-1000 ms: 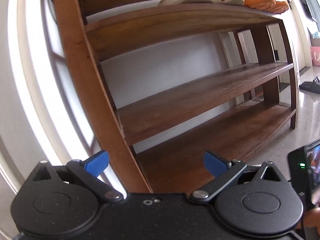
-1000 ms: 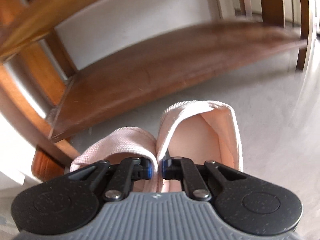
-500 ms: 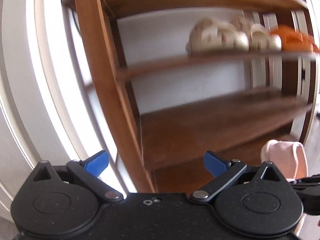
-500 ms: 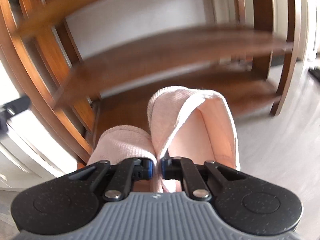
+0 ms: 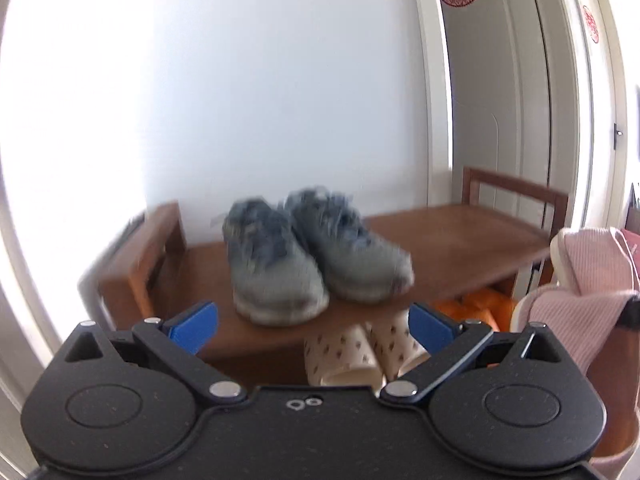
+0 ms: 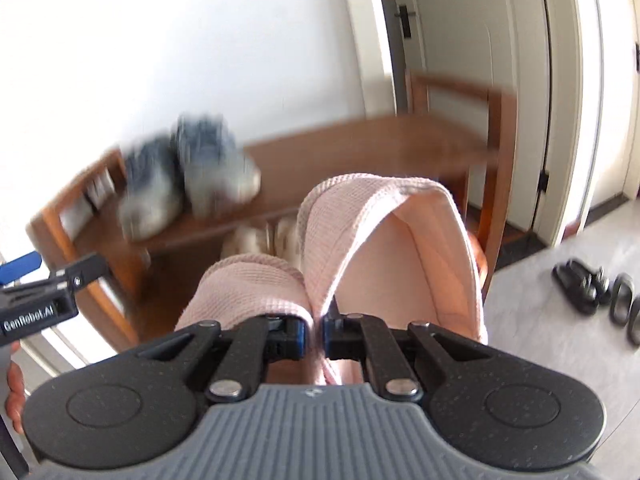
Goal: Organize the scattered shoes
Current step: 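Lift the pink slippers and carry them to the rack top with the right gripper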
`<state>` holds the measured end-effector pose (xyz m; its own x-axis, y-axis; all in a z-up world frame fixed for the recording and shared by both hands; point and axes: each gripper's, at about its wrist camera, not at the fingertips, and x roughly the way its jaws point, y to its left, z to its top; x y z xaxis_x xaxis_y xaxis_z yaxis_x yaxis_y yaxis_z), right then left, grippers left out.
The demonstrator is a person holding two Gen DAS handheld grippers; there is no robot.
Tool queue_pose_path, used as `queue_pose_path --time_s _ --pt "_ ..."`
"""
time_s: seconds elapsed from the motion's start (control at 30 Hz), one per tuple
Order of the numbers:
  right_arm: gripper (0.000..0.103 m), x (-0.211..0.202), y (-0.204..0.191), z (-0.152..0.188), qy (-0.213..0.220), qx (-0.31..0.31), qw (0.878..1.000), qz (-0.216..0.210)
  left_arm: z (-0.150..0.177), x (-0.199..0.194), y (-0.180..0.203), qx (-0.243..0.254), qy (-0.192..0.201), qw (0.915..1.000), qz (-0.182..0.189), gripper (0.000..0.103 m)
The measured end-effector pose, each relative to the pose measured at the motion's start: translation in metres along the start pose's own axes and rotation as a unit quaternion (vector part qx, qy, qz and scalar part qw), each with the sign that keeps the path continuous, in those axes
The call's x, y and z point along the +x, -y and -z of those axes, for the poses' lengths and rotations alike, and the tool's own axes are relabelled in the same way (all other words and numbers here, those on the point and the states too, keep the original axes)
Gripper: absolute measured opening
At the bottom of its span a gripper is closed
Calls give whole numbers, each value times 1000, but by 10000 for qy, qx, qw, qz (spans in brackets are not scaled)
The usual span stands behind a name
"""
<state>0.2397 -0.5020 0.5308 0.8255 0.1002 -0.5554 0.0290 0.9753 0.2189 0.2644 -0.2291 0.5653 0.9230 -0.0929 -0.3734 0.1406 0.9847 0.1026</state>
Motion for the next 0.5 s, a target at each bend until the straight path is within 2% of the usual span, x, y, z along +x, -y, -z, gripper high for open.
queue_pose_path --time_s 0.13,0.27,0.33,0.5 --pt "10 1 17 -68 58 -145 9997 -199 -46 8 17 -83 83 9997 -218 102" --pt "10 27 32 -123 -101 -345 9986 -376 -82 20 30 -189 176 9987 -448 102" --pt "10 45 35 -138 -221 -411 9981 -391 -94 26 34 -254 207 9981 -525 102" --pt "10 122 33 -167 -666 -394 9966 -285 -115 48 38 -258 239 9978 -568 102"
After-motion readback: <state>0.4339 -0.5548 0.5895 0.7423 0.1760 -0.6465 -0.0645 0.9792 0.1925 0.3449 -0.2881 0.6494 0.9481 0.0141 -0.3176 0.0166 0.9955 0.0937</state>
